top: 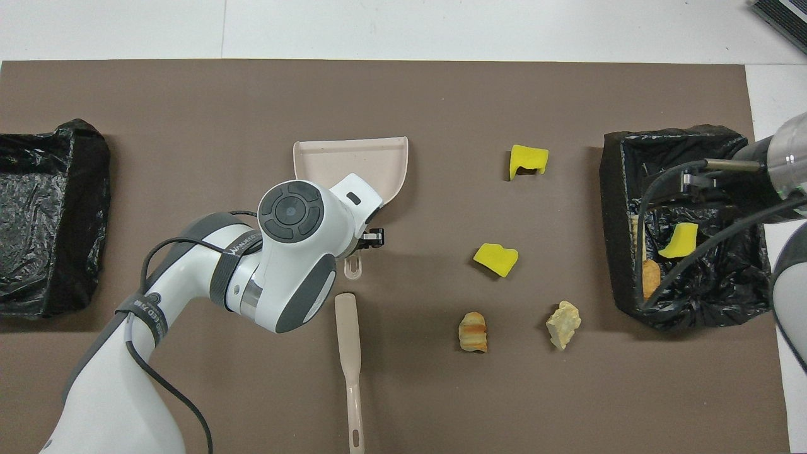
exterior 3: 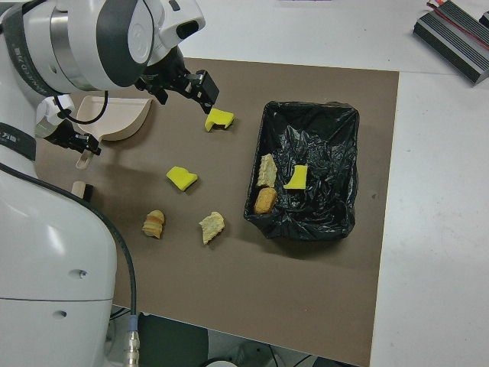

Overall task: Sweep and dump trash in bin
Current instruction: 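Grasp the dustpan handle with the left gripper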

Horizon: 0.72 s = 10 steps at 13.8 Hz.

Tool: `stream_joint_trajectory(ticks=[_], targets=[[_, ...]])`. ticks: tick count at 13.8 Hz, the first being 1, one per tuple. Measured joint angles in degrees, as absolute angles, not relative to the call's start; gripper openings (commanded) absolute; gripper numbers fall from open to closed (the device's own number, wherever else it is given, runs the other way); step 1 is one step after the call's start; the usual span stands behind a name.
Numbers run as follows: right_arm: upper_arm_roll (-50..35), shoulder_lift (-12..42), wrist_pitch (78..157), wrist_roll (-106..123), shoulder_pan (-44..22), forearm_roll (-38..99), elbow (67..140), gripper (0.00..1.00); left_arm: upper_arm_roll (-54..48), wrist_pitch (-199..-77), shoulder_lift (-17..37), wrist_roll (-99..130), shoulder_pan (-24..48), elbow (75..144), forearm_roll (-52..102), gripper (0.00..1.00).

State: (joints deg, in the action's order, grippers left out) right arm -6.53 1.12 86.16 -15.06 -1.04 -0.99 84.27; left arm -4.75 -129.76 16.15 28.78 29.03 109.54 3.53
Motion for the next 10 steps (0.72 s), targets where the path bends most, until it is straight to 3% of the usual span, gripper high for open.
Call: stream_joint_trajectory(ticks=[1,3,4,10], targets=[[-6.57,1.12,86.16,-15.06,-1.12,-0.99,84.29,1.0,-4.77,-129.74,16.06,28.78,29.05,109.53,3.53,0.42],[-6.75,1.11,86.16,-15.06,-1.15,-0.97,84.37,1.0,-4.76,-129.66,15.78,28.79,29.05,109.48,3.53,0.09],[-6.9,1.03,86.16,-15.06,-1.21,-0.95,84.58,1.0,-4.76,-129.47,15.68,28.8,29.05,109.47,3.53,0.0],[-7.28,-4.83,87.73,-16.19,-5.18,-0.91,93.42,1.0,-3.48,-123.41,15.36,28.89,27.53,104.24,3.52,0.0]])
